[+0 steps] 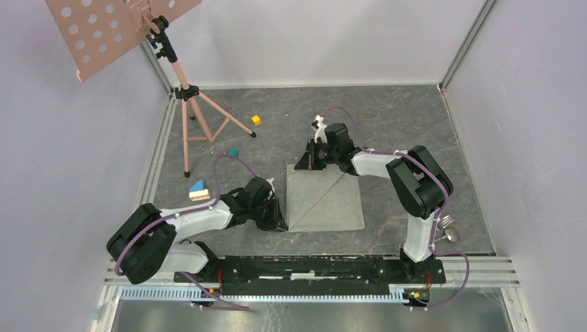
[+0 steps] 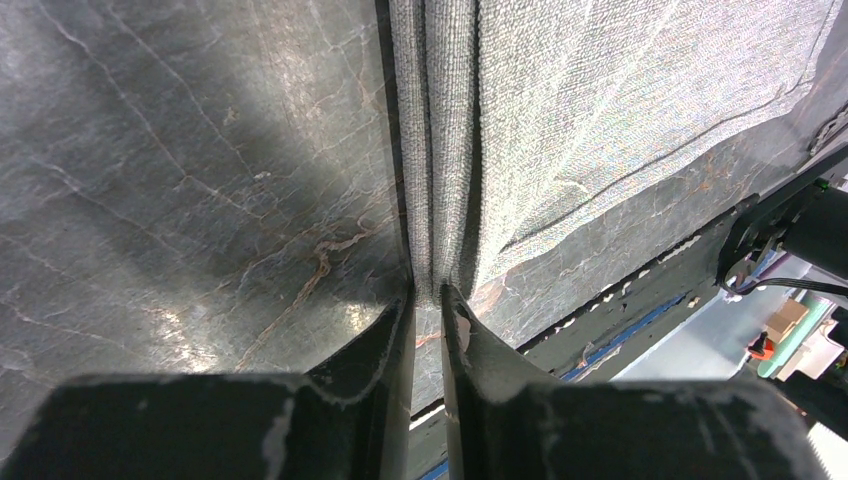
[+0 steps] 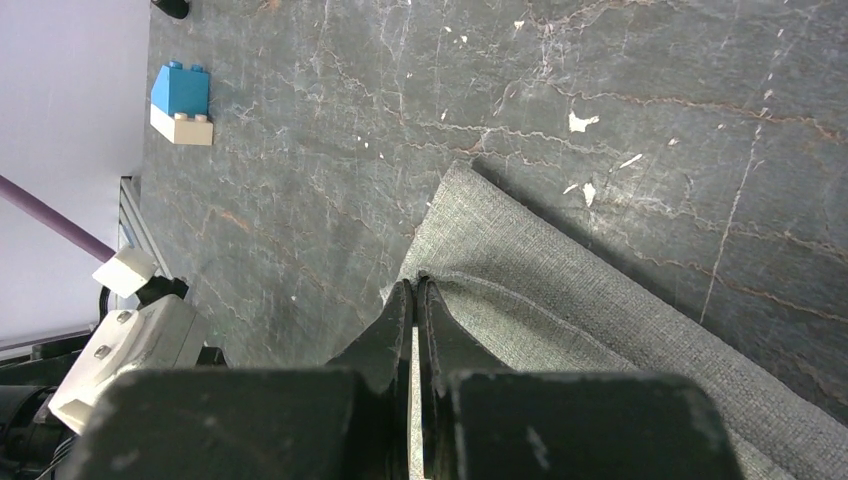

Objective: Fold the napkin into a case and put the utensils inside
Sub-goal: Fold the top corner of the square-folded napkin into a folded napkin.

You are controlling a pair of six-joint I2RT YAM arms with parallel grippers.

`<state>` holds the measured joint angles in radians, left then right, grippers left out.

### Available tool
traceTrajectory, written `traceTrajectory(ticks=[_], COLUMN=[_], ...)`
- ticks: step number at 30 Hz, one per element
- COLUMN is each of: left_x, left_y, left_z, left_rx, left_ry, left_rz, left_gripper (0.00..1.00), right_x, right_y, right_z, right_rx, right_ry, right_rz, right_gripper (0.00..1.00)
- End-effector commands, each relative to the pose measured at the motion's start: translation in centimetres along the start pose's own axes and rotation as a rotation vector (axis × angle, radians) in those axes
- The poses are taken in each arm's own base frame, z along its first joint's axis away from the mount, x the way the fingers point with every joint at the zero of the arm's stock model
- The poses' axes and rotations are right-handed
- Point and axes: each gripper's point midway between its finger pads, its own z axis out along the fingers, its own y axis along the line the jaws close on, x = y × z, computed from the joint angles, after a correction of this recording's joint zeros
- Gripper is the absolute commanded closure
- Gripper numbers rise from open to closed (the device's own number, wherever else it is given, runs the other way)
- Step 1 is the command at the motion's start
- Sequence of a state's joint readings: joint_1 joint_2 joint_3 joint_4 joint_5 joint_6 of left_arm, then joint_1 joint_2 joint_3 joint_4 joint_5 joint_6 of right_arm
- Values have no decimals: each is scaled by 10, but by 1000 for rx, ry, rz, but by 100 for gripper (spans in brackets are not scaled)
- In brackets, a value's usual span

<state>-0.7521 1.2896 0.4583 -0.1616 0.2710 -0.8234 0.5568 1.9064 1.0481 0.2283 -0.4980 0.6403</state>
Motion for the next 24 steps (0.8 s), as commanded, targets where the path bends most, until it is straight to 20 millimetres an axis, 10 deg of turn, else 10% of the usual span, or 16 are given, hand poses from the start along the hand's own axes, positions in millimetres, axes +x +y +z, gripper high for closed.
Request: traceTrajectory(ticks=[1, 24], left_x=[11, 11], left_y=[21, 19], left_z=[3, 2], left_rx=[-70, -61], left_ry=[26, 21], left_rz=[-11, -13], left_gripper=[78, 79], right_x=[-19, -14], right_y=[15, -2], right_z=[6, 27], right_rx=[-52, -35], right_ry=[-42, -12], right_rz=[-34, -25], right_gripper=[100, 96])
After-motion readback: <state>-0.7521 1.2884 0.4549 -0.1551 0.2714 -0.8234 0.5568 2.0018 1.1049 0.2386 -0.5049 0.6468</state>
